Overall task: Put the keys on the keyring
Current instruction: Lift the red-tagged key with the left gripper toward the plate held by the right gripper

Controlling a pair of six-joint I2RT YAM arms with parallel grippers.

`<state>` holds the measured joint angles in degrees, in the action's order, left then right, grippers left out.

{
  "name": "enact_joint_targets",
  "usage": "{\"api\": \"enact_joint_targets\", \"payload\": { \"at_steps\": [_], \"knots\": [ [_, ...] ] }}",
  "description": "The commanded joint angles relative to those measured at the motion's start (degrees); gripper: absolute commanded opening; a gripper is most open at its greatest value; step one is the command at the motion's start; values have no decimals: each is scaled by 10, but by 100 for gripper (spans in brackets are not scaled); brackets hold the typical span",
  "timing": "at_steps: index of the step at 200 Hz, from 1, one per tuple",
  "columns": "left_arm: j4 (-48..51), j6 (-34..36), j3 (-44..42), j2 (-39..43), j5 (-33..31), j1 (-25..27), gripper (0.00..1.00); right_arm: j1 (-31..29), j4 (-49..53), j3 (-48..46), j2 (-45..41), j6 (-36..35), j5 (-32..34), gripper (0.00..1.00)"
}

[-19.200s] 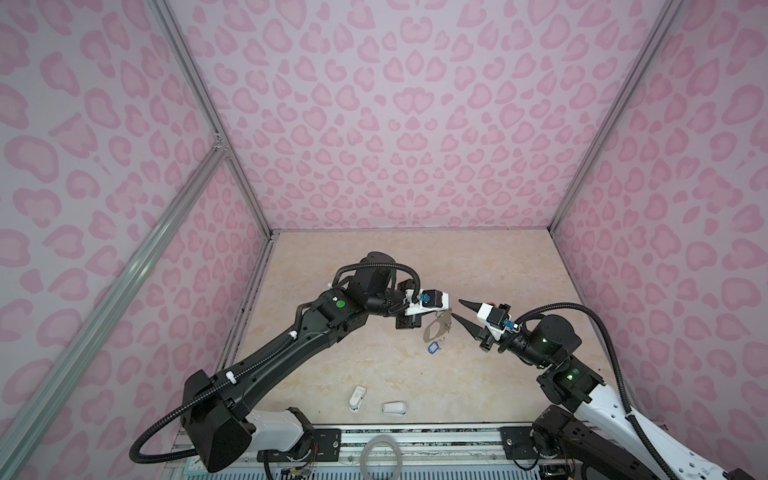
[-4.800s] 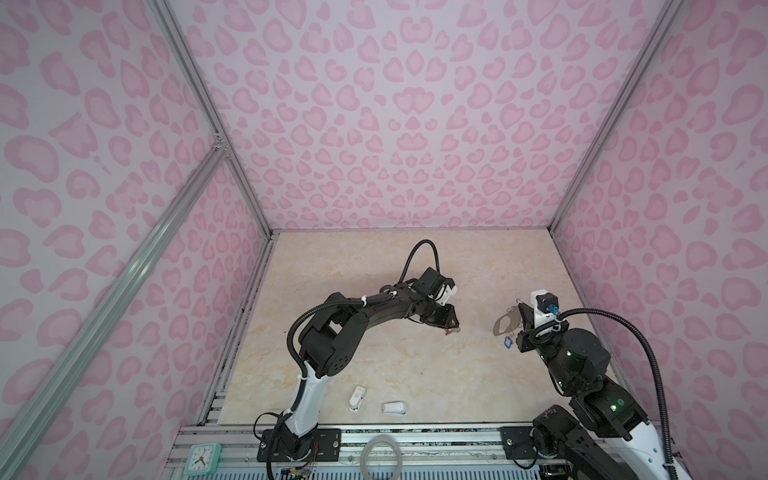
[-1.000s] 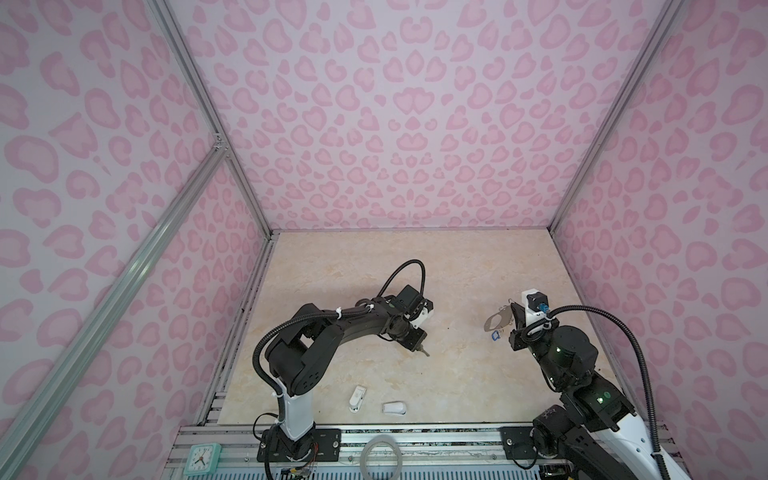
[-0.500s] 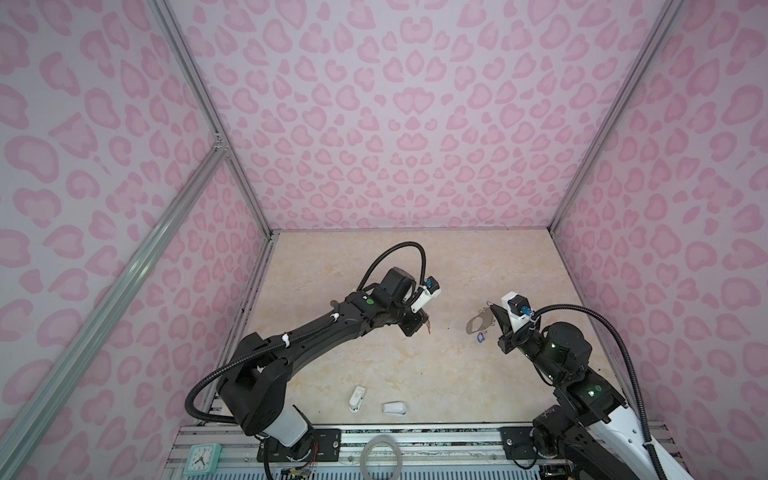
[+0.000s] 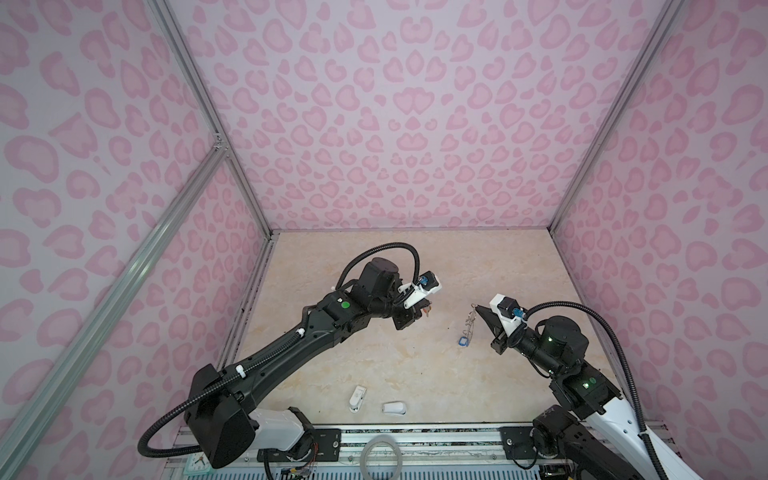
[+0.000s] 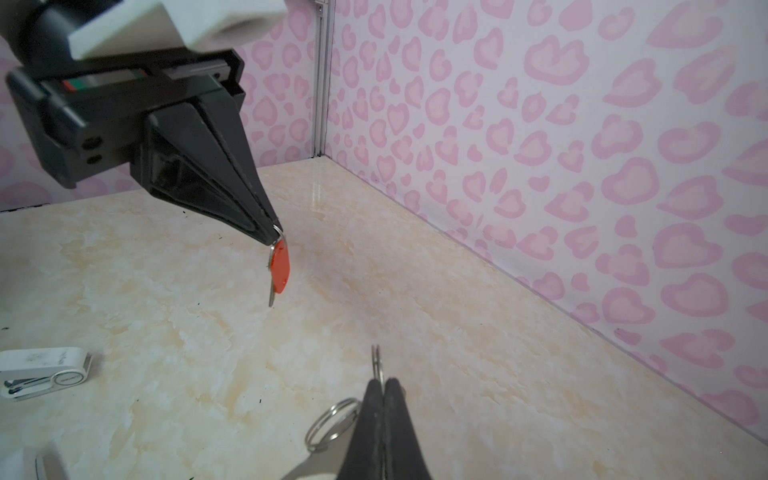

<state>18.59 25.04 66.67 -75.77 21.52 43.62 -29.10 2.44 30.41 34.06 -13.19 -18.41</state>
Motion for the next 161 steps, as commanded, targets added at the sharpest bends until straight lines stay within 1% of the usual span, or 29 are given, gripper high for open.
{"api": "enact_joint_targets", "payload": {
  "at_steps": [1, 47, 86, 128, 161],
  "knots": [
    [-33, 52, -8, 18, 54, 1, 3, -13, -25, 9, 9, -14, 2, 0],
    [-40, 43, -2, 15, 114, 1, 3, -62, -30, 27, 39, -19, 49, 0],
    [-51, 21, 6, 7, 133, 2, 3, -99, -43, 26, 57, -21, 73, 0],
    [-46, 5, 9, -10, 130, 12, 3, -117, -56, 24, 64, -15, 85, 0],
    [-37, 3, 24, -21, 90, 30, 3, -125, -54, 29, 70, -15, 90, 0]
  ]
}}
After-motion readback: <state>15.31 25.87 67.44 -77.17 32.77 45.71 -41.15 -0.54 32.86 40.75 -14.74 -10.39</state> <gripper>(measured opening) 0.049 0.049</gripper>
